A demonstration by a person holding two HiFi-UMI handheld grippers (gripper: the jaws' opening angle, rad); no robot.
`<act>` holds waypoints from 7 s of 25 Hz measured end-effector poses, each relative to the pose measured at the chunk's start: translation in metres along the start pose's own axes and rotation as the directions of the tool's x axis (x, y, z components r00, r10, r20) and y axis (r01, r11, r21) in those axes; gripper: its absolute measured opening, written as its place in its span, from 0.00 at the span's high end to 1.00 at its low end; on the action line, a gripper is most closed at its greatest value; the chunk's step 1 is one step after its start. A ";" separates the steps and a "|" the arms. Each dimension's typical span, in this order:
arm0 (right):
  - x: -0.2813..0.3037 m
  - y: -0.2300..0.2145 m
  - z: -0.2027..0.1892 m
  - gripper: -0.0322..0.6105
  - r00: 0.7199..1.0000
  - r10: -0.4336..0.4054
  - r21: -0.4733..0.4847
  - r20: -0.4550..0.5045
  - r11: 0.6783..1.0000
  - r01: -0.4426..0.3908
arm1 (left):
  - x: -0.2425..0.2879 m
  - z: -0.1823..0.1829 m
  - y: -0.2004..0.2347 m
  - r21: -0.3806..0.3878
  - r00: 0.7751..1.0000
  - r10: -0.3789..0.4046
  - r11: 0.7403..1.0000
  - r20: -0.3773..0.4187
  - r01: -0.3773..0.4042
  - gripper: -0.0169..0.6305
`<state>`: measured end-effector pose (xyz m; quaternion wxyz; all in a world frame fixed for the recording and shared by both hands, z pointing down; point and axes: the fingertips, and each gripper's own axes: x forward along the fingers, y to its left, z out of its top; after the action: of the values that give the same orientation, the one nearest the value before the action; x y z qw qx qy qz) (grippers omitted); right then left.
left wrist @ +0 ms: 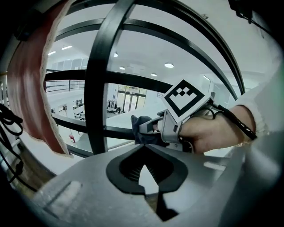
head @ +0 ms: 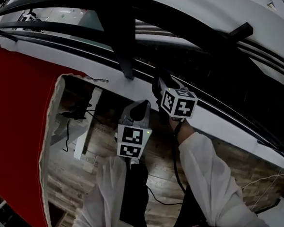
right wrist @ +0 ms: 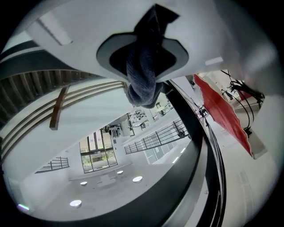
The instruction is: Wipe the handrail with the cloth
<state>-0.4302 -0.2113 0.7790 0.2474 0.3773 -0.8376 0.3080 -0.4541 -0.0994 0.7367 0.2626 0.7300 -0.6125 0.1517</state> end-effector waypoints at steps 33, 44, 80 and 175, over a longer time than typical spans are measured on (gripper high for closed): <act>-0.221 -0.297 -0.066 0.81 0.978 -0.209 0.120 0.005 0.971 0.207 | 0.078 -0.012 -0.309 0.085 0.977 -0.199 0.975 -0.080 0.206 0.97; -0.289 -0.376 -0.082 0.81 0.965 -0.262 0.156 0.035 0.955 0.253 | 0.099 -0.021 -0.406 0.128 0.957 -0.271 0.951 -0.101 0.282 0.97; -0.485 -0.632 -0.131 0.81 0.911 -0.391 0.267 0.128 0.898 0.349 | 0.188 -0.042 -0.713 0.285 0.868 -0.456 0.820 -0.197 0.496 0.97; -0.001 -0.002 -0.078 0.81 1.000 0.005 0.023 -0.007 1.000 -0.005 | 0.027 -0.073 0.042 -0.090 0.995 0.101 0.991 0.011 -0.100 0.97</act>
<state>-0.4139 -0.1569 0.8329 0.2454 0.3771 -0.8339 0.3197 -0.4823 -0.0845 0.8189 0.2823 0.6870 -0.6565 0.1317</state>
